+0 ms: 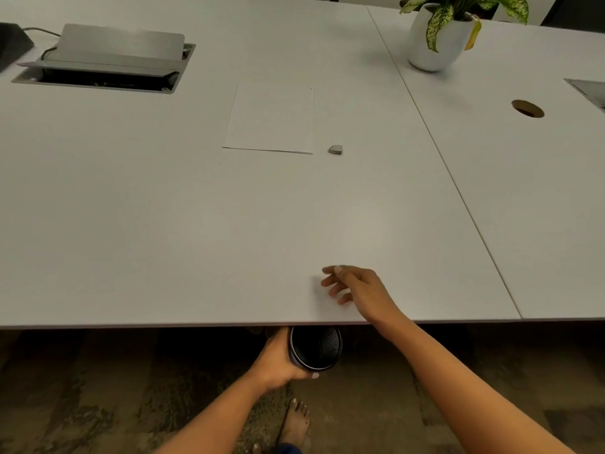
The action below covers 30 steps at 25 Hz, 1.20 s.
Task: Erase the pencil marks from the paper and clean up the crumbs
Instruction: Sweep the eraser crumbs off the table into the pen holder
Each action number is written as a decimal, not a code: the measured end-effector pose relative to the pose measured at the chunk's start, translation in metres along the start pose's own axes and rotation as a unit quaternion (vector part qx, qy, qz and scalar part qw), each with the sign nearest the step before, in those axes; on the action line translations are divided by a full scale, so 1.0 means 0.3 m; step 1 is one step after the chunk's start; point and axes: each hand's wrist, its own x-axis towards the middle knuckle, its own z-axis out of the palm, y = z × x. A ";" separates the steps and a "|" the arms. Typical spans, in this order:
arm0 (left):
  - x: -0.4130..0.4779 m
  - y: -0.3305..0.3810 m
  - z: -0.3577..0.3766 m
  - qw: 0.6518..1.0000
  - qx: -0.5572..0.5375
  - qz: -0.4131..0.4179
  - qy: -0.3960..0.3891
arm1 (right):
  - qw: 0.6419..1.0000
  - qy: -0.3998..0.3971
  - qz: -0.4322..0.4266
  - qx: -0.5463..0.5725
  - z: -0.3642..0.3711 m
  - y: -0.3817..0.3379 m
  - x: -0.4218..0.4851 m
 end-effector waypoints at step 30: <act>-0.032 -0.018 -0.031 1.000 -0.002 0.025 0.010 | 0.985 -0.062 -0.122 -0.108 0.033 0.079 -0.125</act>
